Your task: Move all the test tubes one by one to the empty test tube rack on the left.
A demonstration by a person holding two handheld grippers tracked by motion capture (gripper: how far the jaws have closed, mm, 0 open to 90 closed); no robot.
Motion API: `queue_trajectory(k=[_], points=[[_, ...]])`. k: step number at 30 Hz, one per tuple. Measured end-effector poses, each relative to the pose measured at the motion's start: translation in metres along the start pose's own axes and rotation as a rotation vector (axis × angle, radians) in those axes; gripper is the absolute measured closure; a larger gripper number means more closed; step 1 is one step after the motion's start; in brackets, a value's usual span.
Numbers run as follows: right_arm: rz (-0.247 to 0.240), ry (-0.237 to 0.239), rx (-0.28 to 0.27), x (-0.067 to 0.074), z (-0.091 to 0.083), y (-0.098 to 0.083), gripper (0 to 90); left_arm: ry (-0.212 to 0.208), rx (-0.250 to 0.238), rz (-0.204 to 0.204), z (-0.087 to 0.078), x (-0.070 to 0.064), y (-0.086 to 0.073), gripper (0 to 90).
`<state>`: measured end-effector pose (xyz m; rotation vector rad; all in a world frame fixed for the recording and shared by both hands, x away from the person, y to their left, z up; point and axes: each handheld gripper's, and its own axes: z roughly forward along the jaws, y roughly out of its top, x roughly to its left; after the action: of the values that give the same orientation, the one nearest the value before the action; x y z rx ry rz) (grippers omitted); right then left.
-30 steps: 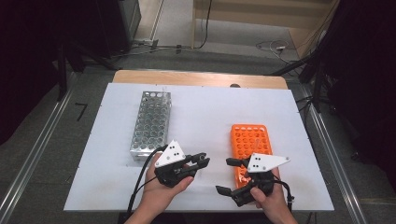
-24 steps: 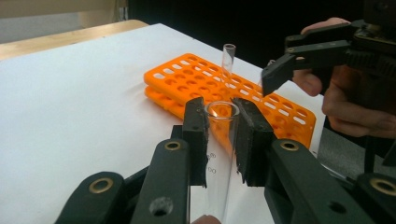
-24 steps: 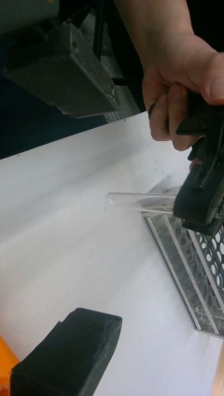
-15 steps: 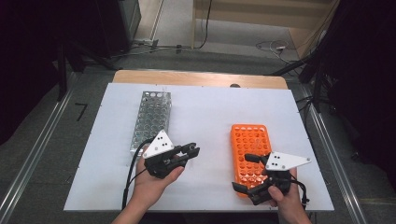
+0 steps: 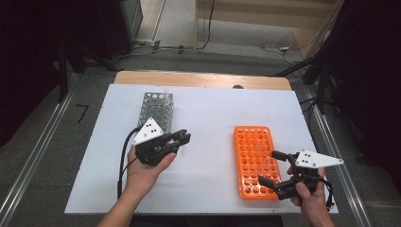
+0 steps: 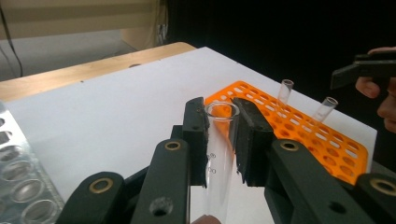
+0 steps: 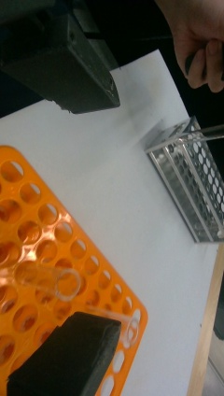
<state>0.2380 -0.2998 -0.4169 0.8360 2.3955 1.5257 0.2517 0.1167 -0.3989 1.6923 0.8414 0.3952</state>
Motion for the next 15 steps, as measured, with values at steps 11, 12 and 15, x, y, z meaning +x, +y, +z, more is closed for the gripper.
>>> queue_trajectory(k=[11,12,15], points=[[0.020,-0.052,-0.006,-0.019,-0.011,-0.008,0.0,0.050,-0.029,-0.016,-0.001,0.024,0.013,75.8],[0.025,-0.053,-0.002,-0.020,-0.012,-0.009,0.0,0.058,-0.032,-0.016,-0.002,0.026,0.015,75.8],[0.026,-0.063,0.003,-0.024,-0.012,-0.011,0.0,0.073,-0.042,-0.020,-0.003,0.033,0.019,75.8]])
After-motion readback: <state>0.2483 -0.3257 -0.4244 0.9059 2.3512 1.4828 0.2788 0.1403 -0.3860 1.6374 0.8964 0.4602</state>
